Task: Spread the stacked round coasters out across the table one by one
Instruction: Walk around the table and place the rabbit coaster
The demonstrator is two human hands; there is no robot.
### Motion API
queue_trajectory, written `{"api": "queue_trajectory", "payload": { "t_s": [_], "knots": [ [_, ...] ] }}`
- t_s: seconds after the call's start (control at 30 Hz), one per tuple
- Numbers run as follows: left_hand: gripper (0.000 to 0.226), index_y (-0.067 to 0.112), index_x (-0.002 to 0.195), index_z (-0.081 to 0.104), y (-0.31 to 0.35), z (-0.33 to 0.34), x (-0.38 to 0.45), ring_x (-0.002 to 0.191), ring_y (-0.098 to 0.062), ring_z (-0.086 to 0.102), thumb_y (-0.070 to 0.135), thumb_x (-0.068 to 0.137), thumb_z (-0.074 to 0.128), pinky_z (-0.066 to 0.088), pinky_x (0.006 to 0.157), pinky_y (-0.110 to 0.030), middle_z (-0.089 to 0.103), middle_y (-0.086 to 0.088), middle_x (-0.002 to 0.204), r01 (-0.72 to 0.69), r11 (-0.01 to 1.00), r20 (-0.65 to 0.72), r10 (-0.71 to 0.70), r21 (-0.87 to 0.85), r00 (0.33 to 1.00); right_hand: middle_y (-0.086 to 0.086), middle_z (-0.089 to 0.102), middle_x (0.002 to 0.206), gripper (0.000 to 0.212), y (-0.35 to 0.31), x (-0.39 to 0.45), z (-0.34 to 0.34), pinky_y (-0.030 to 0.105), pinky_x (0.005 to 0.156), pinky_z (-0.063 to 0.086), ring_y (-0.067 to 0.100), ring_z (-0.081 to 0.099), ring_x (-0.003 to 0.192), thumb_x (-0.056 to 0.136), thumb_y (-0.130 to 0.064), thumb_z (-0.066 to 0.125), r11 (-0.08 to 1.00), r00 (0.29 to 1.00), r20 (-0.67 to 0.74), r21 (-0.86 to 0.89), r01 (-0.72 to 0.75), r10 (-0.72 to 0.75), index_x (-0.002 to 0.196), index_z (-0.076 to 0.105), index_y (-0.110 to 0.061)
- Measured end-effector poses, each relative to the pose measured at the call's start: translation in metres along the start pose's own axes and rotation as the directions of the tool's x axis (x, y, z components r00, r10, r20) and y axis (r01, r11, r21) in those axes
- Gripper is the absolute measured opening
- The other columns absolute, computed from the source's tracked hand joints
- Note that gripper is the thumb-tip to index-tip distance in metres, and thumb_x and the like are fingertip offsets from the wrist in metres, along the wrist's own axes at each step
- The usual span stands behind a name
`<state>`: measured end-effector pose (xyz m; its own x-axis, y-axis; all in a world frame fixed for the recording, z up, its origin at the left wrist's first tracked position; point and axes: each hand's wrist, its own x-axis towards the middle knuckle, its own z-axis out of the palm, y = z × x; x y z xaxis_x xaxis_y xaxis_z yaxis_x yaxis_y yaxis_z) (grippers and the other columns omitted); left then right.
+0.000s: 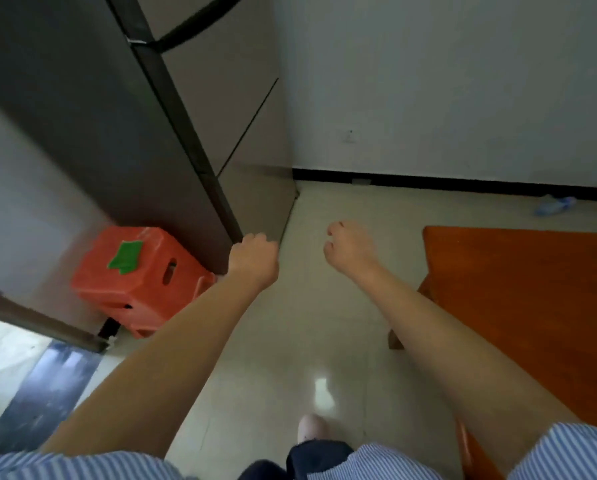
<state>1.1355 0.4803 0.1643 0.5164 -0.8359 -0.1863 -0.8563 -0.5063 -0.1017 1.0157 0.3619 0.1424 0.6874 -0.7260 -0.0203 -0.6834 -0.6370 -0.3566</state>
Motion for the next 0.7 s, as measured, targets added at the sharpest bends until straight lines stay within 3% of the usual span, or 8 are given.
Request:
{"api": "queue_trajectory", "payload": {
  "t_s": [0.2,0.37,0.53,0.7],
  "knots": [
    [0.028,0.007,0.113,0.056,0.059,-0.030,0.118,0.115,-0.035,0.048,0.012,0.089,0.044,0.046,0.089,-0.042,0.056,-0.019,0.119,-0.264,0.963,0.002,0.264,0.060,0.965,0.020,0.060,0.118,0.032,0.073,0.051,-0.024,0.039,0.091,0.047,0.035,0.055,0.108,0.088,-0.013,0.048,0.983,0.979,-0.084,-0.005,-0.186,0.185,0.116,0.058,0.000],
    [0.028,0.006,0.114,0.057,0.168,-0.043,0.200,0.114,-0.036,0.052,0.011,0.089,0.043,0.047,0.091,-0.043,0.056,-0.020,0.121,-0.537,0.838,0.028,0.537,0.097,0.843,0.016,0.058,0.122,0.032,0.167,0.062,-0.051,0.039,0.093,0.046,0.034,0.055,0.111,0.090,-0.016,0.047,0.889,0.878,-0.147,0.032,-0.457,0.456,0.117,0.058,-0.003],
    [0.032,0.006,0.118,0.055,0.299,-0.047,0.248,0.113,-0.034,0.052,0.012,0.090,0.041,0.048,0.094,-0.043,0.056,-0.019,0.122,-0.803,0.592,0.056,0.801,0.075,0.596,0.013,0.059,0.123,0.032,0.259,0.042,-0.084,0.039,0.092,0.045,0.032,0.053,0.113,0.090,-0.018,0.046,0.677,0.650,-0.209,0.093,-0.730,0.730,0.117,0.059,-0.007],
    [0.029,0.008,0.114,0.058,0.414,-0.032,0.239,0.108,-0.034,0.056,0.016,0.089,0.045,0.051,0.090,-0.041,0.060,-0.016,0.118,-0.942,0.331,0.061,0.941,0.053,0.334,0.014,0.061,0.119,0.029,0.325,-0.020,-0.095,0.041,0.091,0.048,0.032,0.055,0.110,0.091,-0.018,0.048,0.424,0.374,-0.251,0.184,-0.887,0.893,0.114,0.060,-0.006]
  ]
}}
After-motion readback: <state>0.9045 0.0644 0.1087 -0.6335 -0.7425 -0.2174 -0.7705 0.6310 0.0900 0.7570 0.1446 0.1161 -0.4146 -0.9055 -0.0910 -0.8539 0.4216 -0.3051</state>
